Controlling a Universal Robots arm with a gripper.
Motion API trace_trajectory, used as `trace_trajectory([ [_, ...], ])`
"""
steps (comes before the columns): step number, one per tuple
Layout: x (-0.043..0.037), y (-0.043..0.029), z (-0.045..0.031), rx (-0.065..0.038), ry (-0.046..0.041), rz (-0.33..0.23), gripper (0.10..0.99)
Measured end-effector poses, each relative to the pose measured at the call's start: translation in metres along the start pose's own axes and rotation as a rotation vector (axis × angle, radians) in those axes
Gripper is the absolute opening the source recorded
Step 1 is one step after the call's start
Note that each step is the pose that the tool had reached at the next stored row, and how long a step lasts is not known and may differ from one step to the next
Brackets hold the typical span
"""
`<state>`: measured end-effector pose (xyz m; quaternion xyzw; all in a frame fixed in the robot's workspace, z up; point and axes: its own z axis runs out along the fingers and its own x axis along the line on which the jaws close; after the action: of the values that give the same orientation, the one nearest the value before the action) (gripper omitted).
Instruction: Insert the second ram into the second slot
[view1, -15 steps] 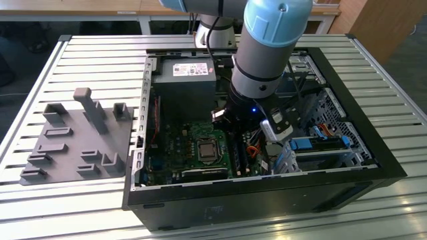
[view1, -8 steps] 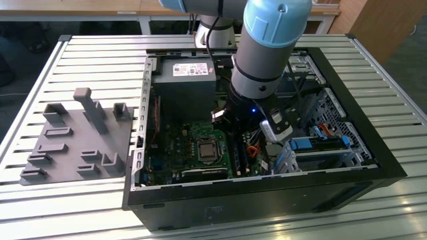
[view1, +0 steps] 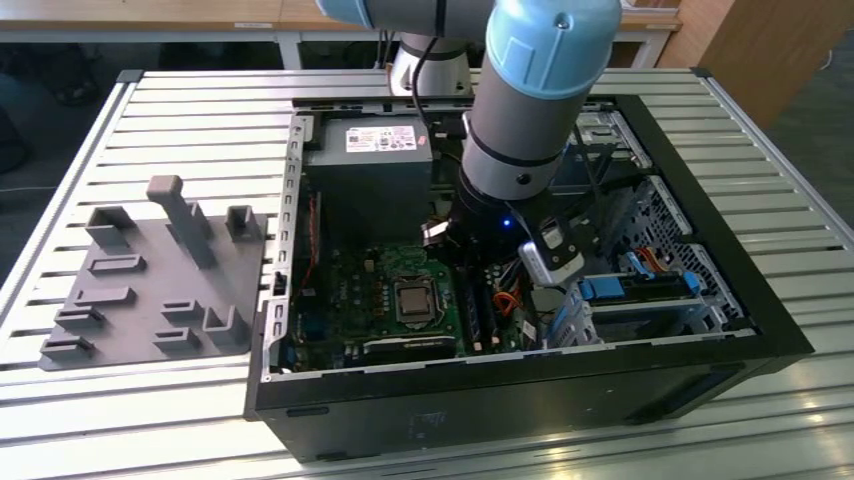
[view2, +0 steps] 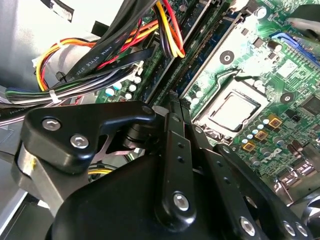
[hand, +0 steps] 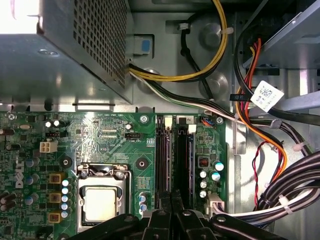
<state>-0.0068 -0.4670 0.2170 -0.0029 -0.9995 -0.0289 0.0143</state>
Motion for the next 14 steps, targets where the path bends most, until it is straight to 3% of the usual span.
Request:
trace_trajectory([
  [5, 0.0000, 0.0001, -0.0004, 0.000, -0.0002, 0.000, 0.122],
  [6, 0.0000, 0.0001, -0.0014, 0.000, -0.0001, 0.000, 0.188],
  [14, 0.0005, 0.0011, -0.0186, 0.000, 0.0008, 0.000, 0.188],
])
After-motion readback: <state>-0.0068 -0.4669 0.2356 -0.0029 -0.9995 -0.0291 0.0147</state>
